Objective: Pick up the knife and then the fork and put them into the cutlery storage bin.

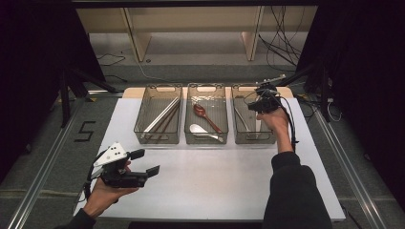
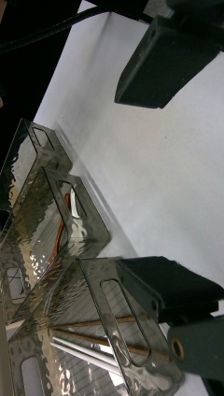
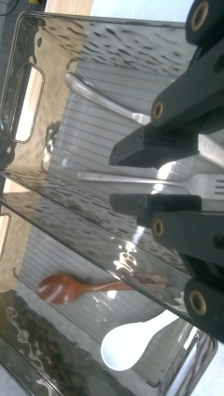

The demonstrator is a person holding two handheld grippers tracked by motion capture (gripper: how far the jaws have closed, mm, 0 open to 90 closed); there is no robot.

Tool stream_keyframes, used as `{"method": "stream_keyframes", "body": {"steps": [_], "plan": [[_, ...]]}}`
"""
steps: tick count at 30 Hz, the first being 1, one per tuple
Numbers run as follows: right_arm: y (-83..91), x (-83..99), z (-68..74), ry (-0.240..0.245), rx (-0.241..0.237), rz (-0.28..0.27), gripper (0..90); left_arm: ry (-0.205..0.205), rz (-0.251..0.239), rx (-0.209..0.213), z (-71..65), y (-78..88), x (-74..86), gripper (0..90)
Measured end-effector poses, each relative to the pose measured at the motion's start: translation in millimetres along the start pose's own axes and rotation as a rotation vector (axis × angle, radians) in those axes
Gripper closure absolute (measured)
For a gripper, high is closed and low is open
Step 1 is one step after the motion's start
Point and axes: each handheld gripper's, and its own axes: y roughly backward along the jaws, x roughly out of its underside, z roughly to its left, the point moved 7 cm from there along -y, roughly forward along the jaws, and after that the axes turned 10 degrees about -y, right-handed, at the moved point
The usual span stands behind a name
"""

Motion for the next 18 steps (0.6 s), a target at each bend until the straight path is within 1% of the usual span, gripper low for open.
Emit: {"method": "stream_keyframes", "body": {"steps": [6,11,14,18], "plan": [[6.0,0.1,0.9,-0.017,-0.025,-0.011,65.3,0.001,-0.001,-0.001,-0.4,-0.4,-0.1,16.2],[12.8,4.0,5.9,-0.004,-0.057,-0.023,59.3,0.001,0.0,-0.001,-0.2,-0.4,0.2,16.2],[16.8,8.5,9.9,0.002,-0.084,-0.02,53.6,0.001,0.0,-0.001,-0.6,0.1,-0.2,16.2],[26.5,14.0,17.4,0.016,-0.12,-0.049,49.2,0.006,-0.002,0.002,-1.1,-0.3,-0.5,16.2]]}}
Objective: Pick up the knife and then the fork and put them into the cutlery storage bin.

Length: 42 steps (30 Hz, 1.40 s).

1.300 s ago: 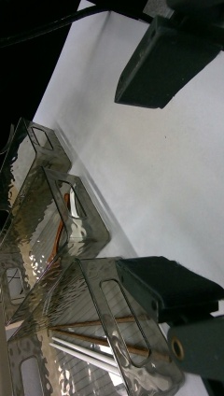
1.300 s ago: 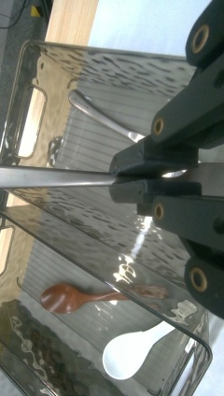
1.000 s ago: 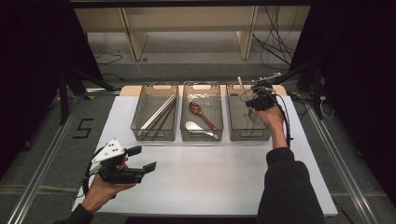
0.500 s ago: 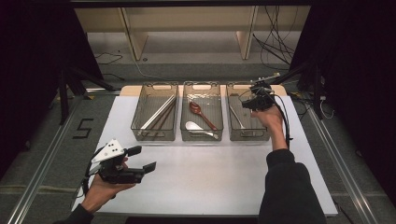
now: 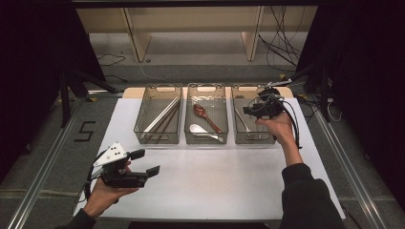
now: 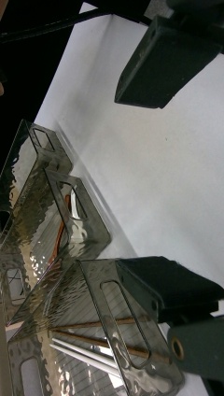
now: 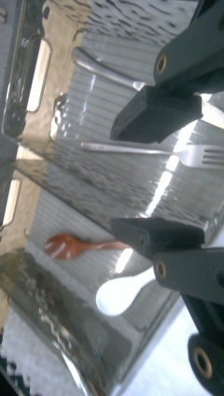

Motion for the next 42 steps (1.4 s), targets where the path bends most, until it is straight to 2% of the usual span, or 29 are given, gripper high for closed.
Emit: {"method": "stream_keyframes", "body": {"steps": [3,10,15,27,42], "plan": [[5.5,3.7,4.5,0.015,-0.01,-0.017,45.8,-0.001,0.001,-0.001,-0.1,-0.3,0.2,16.2],[17.3,12.9,17.7,0.016,-0.052,-0.064,39.9,0.002,0.003,-0.002,-0.2,-0.5,0.5,16.2],[25.1,20.7,31.2,0.052,-0.084,-0.089,38.1,0.002,0.003,-0.001,0.0,-0.5,0.7,16.2],[44.8,41.8,55.2,0.072,-0.145,-0.153,33.1,0.004,0.002,0.001,-0.7,-0.4,0.8,16.2],[61.6,74.5,65.9,0.073,-0.205,-0.191,29.3,0.0,0.018,0.014,-3.0,-1.0,2.8,16.1]]}}
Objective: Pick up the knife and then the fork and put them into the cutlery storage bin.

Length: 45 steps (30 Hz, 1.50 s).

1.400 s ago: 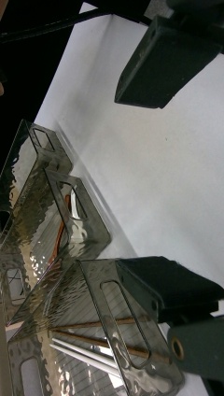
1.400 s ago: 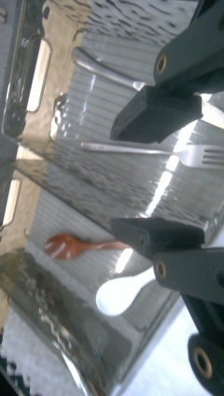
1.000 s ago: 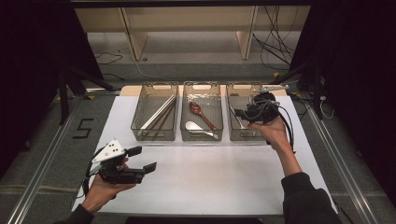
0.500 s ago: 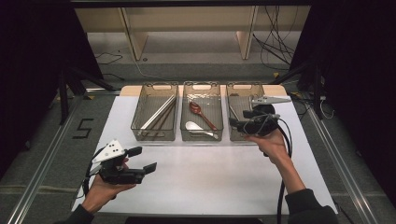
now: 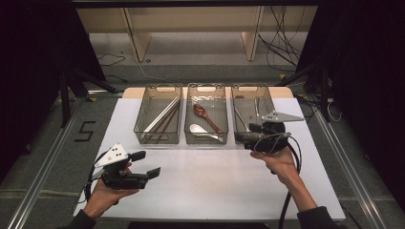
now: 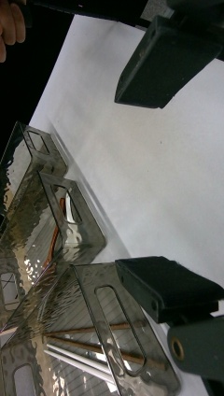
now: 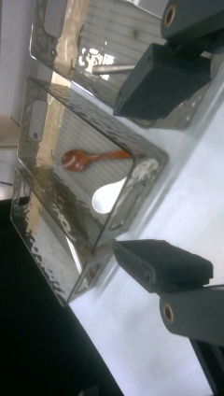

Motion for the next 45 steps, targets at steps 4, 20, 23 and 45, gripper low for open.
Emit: {"method": "stream_keyframes", "body": {"steps": [4,20,23,45], "plan": [[3.8,9.0,5.4,0.014,-0.012,-0.01,27.8,0.0,0.001,0.005,-0.7,-0.8,-0.4,16.1],[24.0,38.0,15.9,0.039,-0.013,-0.045,27.4,-0.004,0.011,0.02,-4.0,-1.0,1.5,16.1],[27.9,42.5,16.6,0.046,-0.011,-0.053,27.0,-0.002,0.013,0.023,-4.3,-0.9,1.8,16.1],[47.6,72.8,13.5,0.04,0.005,-0.079,19.4,-0.001,0.008,0.043,-8.6,-0.9,0.6,16.1]]}}
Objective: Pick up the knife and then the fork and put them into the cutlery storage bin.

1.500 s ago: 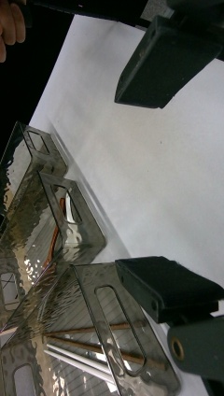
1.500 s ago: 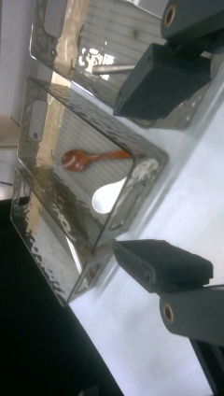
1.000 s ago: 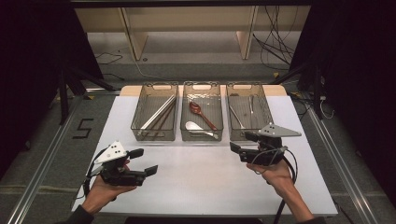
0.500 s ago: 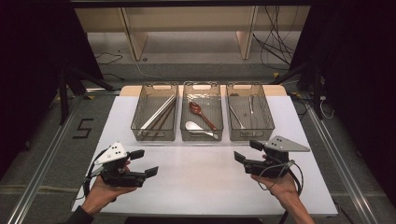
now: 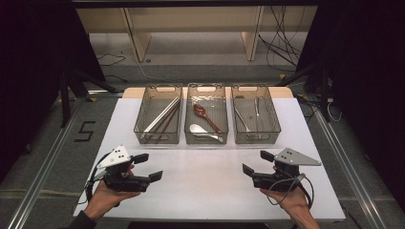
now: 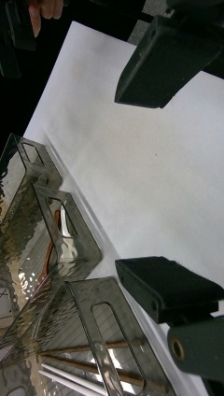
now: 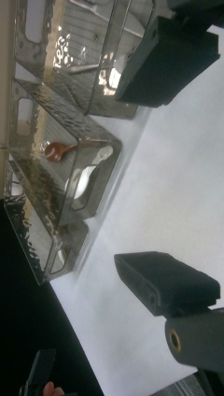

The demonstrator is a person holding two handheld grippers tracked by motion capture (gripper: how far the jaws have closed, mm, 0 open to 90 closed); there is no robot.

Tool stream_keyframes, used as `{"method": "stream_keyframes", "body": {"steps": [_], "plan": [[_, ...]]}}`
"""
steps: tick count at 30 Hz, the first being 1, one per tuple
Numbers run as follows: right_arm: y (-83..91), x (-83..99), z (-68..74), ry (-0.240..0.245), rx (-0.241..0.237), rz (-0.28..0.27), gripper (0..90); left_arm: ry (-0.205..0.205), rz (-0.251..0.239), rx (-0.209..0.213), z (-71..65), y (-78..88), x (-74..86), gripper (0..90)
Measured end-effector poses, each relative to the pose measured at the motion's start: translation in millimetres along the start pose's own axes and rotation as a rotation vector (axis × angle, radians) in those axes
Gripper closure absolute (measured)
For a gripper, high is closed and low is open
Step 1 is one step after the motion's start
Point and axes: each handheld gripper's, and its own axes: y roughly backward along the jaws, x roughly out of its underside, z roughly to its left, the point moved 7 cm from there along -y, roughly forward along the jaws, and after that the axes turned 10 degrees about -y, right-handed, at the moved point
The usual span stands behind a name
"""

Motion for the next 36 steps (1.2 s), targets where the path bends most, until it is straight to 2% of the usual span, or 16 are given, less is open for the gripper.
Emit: {"method": "stream_keyframes", "body": {"steps": [12,36], "plan": [[8.4,4.9,-4.9,0.0,0.013,-0.006,18.3,0.003,0.002,0.004,-0.9,-0.7,0.1,16.0],[5.9,5.4,-5.2,0.011,0.022,0.002,16.4,0.005,0.002,0.001,0.0,-0.4,0.9,16.0]]}}
